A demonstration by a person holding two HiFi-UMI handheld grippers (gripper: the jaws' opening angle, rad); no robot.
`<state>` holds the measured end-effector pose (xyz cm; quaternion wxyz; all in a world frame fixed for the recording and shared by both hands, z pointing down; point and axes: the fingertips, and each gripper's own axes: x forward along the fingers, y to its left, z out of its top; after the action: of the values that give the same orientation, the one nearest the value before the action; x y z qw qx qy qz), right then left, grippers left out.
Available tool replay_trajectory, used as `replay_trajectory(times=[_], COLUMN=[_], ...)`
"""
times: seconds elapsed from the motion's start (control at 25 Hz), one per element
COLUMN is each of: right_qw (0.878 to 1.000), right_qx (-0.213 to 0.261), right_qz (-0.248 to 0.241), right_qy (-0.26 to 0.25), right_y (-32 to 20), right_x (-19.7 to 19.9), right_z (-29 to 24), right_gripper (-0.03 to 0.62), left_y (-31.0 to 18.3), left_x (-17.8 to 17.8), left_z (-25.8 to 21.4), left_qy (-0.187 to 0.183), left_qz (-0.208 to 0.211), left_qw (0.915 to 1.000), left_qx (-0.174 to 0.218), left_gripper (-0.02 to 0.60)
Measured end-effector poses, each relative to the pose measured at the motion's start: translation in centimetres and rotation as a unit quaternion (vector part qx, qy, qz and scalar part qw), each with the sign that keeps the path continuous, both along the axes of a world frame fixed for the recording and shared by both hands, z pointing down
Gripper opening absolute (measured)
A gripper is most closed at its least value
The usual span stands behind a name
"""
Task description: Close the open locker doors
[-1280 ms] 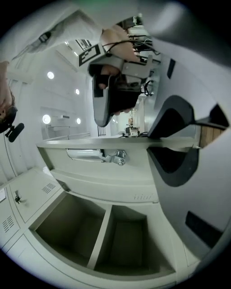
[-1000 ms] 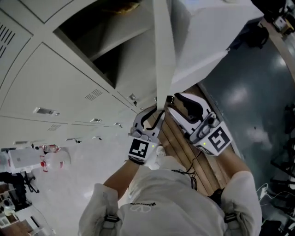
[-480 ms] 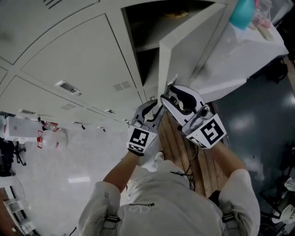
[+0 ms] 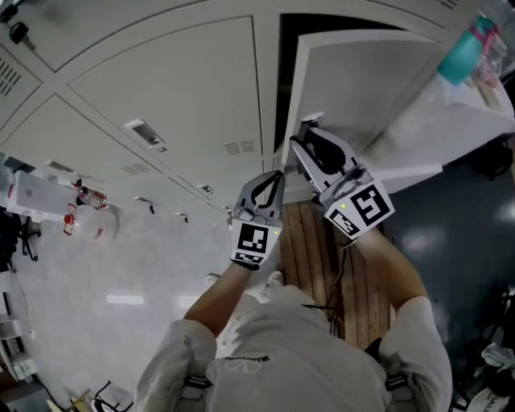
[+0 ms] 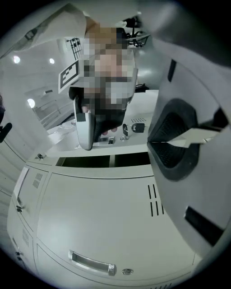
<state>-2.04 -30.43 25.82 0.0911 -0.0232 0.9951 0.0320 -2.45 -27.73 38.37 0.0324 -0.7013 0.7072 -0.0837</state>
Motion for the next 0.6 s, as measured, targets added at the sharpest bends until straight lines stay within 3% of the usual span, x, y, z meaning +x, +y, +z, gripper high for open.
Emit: replay_trajectory(times=[0.24,0.6], right_qw=[1.000,0.999], right_qx=[-0.019,-0.020], right_qz=[0.013,0.046], right_qy=[-0.009,-0.017], right_y=[-2.3,-3.9], right_x=[-2.0,-4.0], right_z=[0.1,0.1], right_gripper=[0.048,0.044], left_y=[-3.8,-6.9], left_x=[-0.9,-3.3], left_z=[-2.5,-2.2], left_qy=[-0.023,-0.030], left_qz=[-0.001,-0.038], left_qw=[0.9994,0.9987], left_qx=[0.027,0.018], left_gripper=[0.005,0.005])
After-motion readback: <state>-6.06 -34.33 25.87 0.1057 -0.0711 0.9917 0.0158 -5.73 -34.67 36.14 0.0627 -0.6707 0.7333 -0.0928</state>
